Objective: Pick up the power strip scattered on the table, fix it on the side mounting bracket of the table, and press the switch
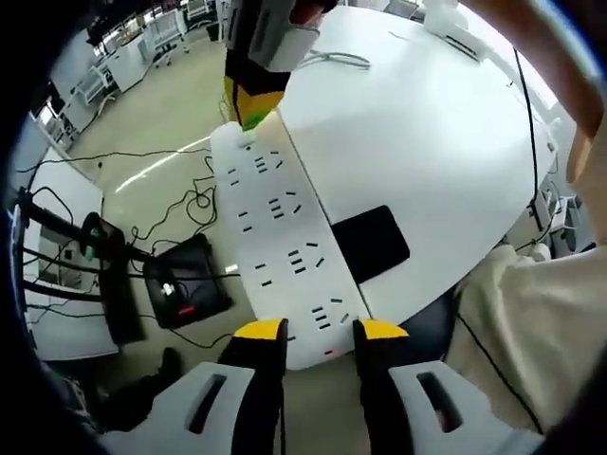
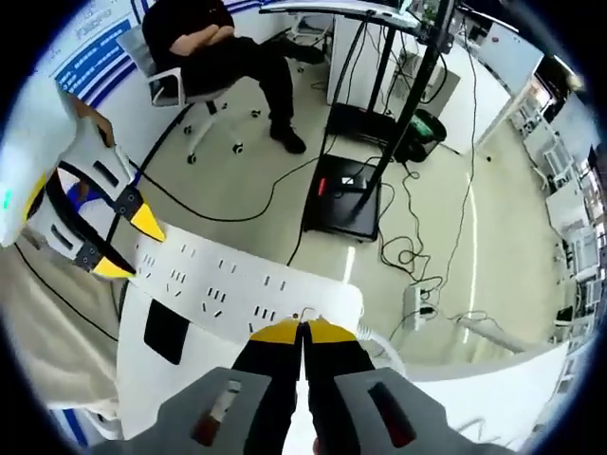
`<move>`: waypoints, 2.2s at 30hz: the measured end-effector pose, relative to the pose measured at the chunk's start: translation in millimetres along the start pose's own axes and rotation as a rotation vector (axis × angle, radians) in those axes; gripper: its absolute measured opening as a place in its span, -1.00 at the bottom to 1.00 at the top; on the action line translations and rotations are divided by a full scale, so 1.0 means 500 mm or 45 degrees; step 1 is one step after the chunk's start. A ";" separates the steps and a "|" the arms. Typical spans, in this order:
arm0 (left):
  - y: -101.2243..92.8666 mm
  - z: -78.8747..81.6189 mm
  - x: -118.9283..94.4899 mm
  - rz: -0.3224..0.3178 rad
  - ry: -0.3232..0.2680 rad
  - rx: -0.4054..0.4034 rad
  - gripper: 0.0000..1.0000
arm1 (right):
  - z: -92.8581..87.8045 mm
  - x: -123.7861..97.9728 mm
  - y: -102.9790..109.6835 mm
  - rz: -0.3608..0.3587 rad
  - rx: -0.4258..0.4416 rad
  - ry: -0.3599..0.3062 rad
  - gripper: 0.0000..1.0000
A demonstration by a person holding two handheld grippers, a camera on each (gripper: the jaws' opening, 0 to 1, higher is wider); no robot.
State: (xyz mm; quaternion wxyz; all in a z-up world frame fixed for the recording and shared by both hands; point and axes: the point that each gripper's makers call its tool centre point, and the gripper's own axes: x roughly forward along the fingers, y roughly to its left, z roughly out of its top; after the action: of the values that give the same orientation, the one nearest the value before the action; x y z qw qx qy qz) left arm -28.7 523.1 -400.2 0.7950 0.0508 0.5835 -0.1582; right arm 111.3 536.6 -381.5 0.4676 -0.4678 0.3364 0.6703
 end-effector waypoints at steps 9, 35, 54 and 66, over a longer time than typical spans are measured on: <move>0.011 0.006 -0.002 0.070 -0.035 0.071 -0.20 | -0.019 -0.020 0.018 -0.037 0.070 -0.133 -0.96; 0.018 0.005 -0.007 0.079 -0.139 0.094 -0.14 | -0.003 -0.122 -0.039 -0.230 0.229 -0.641 -0.59; 0.035 0.024 -0.020 0.065 -0.305 0.061 -0.06 | -0.038 -0.160 -0.048 -0.337 0.259 -0.770 -0.44; 0.010 0.103 -0.079 0.081 -0.674 0.142 -0.01 | -0.065 -0.225 -0.040 -0.447 0.252 -0.868 -0.18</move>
State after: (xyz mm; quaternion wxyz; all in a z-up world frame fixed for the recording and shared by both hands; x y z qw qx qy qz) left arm 9.1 521.7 -347.1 0.9204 0.0697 0.3438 -0.1727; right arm 154.1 479.4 -286.6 0.7029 -0.2215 0.1396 0.6614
